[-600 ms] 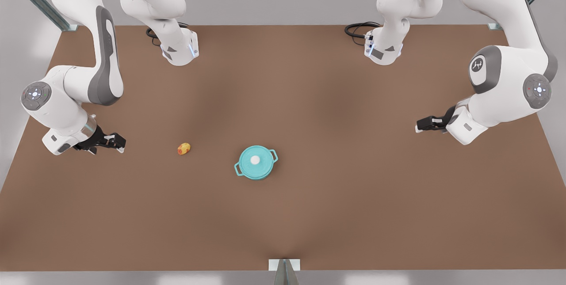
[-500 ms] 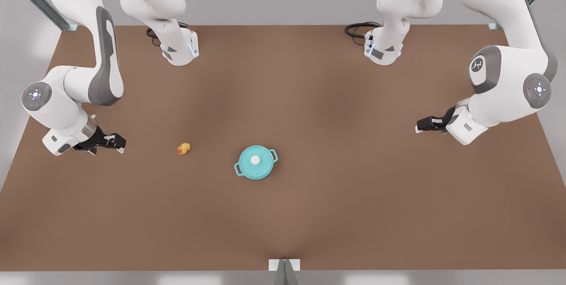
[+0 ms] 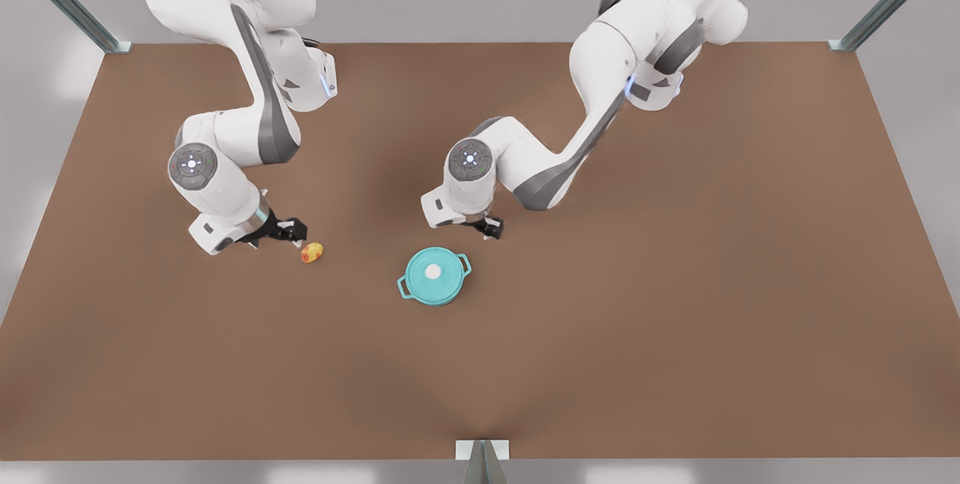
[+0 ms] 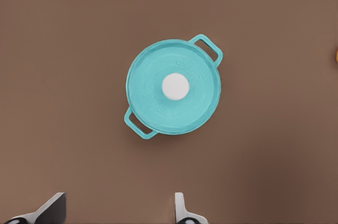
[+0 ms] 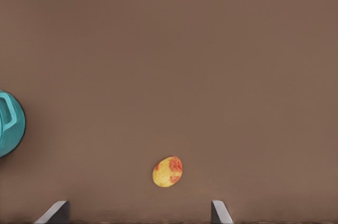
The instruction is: Open the pot lid and put the potato into the pot
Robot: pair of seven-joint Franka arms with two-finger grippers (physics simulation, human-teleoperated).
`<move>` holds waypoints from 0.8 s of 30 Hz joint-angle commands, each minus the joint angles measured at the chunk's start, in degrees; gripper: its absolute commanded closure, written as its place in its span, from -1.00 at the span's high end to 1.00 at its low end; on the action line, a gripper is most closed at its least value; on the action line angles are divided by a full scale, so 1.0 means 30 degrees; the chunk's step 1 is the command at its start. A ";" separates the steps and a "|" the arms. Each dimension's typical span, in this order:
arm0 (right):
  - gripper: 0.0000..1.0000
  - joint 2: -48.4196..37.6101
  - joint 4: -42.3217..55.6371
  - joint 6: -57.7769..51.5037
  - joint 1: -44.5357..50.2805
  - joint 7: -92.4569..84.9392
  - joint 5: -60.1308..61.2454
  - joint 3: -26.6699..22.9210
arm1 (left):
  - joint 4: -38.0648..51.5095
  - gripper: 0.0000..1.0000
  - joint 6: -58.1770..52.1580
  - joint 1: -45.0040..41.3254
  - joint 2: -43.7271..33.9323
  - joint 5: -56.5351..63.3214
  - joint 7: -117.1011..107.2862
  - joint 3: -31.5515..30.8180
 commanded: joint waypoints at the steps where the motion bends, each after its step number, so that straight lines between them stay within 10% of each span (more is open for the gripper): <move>1: 1.00 -0.0050 -0.1360 0.1692 0.0200 0.7293 0.0064 0.0021 | 0.1114 1.00 0.4686 -0.0955 0.1414 0.1680 -1.6414 0.0098; 24: 1.00 0.2440 -0.5434 1.1184 0.0287 1.0164 0.0416 -0.0067 | 0.1172 1.00 0.9784 -0.2187 0.3964 0.2618 -1.6153 0.2793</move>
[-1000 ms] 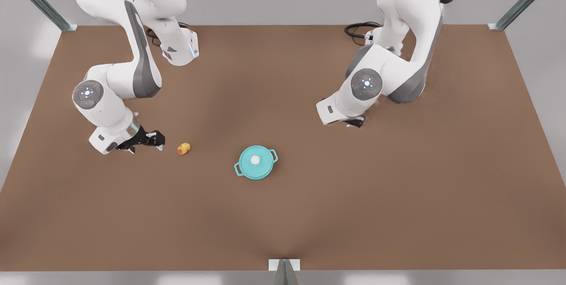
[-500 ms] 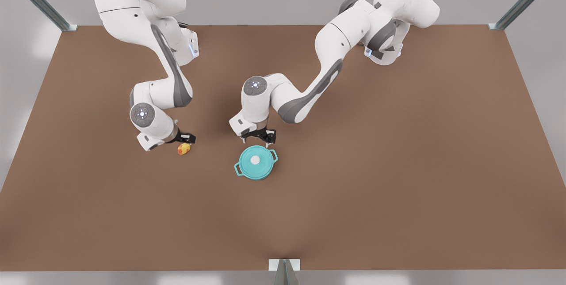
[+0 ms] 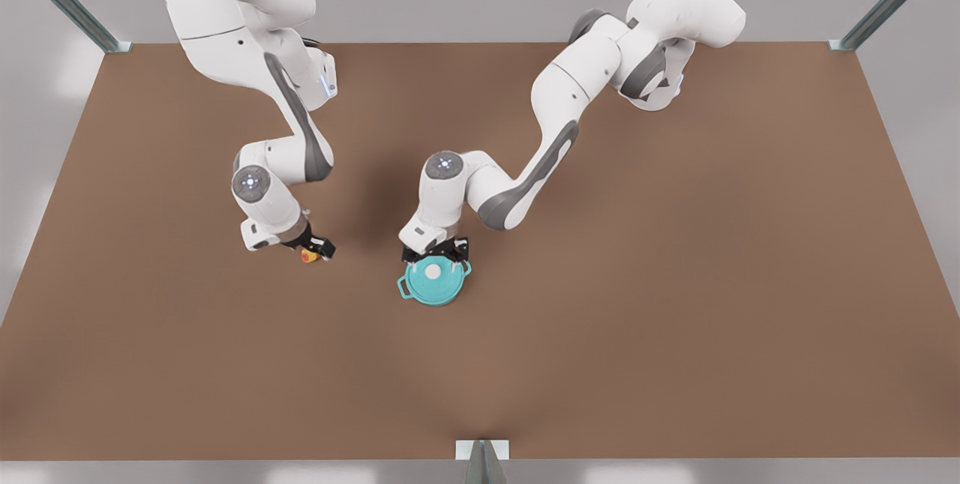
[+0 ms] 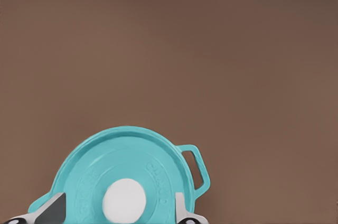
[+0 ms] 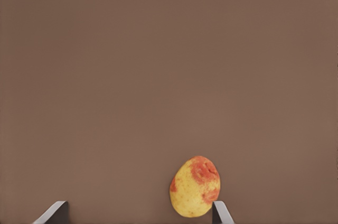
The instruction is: Open the pot lid and put the potato into the pot
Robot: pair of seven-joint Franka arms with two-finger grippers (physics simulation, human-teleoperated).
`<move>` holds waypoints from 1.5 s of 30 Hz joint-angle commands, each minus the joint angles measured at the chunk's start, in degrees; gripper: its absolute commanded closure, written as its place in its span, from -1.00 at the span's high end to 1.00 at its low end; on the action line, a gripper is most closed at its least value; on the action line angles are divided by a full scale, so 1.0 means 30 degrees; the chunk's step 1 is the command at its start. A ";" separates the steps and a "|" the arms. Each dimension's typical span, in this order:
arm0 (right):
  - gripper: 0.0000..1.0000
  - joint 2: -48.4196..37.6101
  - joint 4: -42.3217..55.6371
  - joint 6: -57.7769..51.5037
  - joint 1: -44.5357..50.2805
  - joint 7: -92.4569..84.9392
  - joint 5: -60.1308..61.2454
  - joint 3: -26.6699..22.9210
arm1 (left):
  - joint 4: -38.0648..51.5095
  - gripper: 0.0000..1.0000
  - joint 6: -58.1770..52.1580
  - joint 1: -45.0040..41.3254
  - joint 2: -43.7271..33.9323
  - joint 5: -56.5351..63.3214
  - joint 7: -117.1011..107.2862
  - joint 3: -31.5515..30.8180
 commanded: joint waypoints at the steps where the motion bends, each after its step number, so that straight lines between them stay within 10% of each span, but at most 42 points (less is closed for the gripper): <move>1: 1.00 -0.0016 -0.0188 0.1623 -0.0031 0.3159 -0.0006 -0.0031 | 0.0006 1.00 0.1254 -0.0001 0.0052 0.0033 -0.4081 0.0055; 14: 1.00 0.0804 -0.0627 -0.0105 -0.0060 0.3159 -0.2760 -0.0441 | -0.0023 1.00 0.1518 -0.0031 0.0580 0.0063 -0.3202 0.0348; 23: 1.00 0.2210 -0.0100 0.0100 -0.0089 0.3394 -0.3316 -0.0617 | -0.0023 0.56 0.1665 -0.0060 0.1048 0.0502 -0.3202 0.0377; 27: 1.00 0.2884 0.0456 0.0364 -0.0089 0.3423 -0.3433 -0.0617 | -0.0023 0.00 0.1665 -0.0060 0.1048 0.0502 -0.3202 0.0377; 37: 1.00 0.3529 0.0486 0.1213 -0.0060 0.3657 -0.3521 -0.0763 | -0.0023 -0.10 -0.1089 -0.0031 0.0346 0.0414 -0.1826 0.0201; 45: 1.00 0.3148 0.0017 0.1184 -0.0060 0.3863 -0.3609 -0.0763 | -0.0023 -0.09 0.1840 0.7059 0.2426 -0.1988 0.5499 -0.0794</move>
